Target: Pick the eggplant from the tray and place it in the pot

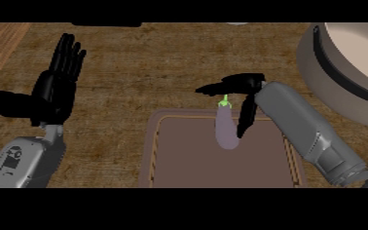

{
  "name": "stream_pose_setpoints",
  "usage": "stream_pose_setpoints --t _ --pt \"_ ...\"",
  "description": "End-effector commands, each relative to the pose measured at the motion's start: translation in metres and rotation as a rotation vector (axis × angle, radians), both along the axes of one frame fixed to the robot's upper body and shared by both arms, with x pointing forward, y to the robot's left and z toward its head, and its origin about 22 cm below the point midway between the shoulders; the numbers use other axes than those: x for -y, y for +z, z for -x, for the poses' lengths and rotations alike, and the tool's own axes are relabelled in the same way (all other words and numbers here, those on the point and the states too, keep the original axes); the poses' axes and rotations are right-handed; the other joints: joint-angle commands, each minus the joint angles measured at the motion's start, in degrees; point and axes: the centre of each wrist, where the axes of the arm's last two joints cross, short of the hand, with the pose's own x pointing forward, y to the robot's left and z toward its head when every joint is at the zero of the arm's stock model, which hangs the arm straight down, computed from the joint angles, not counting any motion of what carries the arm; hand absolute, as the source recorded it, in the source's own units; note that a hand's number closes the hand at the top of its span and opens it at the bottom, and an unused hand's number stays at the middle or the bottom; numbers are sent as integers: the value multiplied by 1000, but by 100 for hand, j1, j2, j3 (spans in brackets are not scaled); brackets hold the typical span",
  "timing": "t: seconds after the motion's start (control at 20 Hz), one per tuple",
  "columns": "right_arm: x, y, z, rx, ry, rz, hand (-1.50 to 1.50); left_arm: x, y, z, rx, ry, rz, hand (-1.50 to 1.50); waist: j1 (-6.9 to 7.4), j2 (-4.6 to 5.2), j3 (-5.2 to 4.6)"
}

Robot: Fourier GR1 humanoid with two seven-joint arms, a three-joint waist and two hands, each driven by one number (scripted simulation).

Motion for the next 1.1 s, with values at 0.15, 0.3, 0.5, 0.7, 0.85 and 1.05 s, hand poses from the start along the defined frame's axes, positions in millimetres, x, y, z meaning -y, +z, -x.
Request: stream_pose_setpoints --t 0.15,0.3,0.5,0.7,0.85,1.05 --pt "-19 -34 20 -86 112 -103 -150 -2 -2 -3 -20 7 1 0 -69 -9 -1" --pt "-26 -27 10 -94 94 -110 -150 7 4 -5 0 -16 -3 0 -20 -1 0" --pt "-40 -47 27 -122 107 -114 -150 -9 12 -3 -4 -3 -8 0 -47 -24 -1" --pt "-59 -32 36 -90 238 -222 150 -14 3 -3 -12 26 -4 0 -103 -37 -2" --pt "-65 -37 37 -24 188 -274 150 -15 -1 -6 -19 29 -9 0 -80 -16 -2" --pt "-55 -31 38 -16 211 -300 150 -3 11 -5 -10 19 1 0 -138 -46 -3"
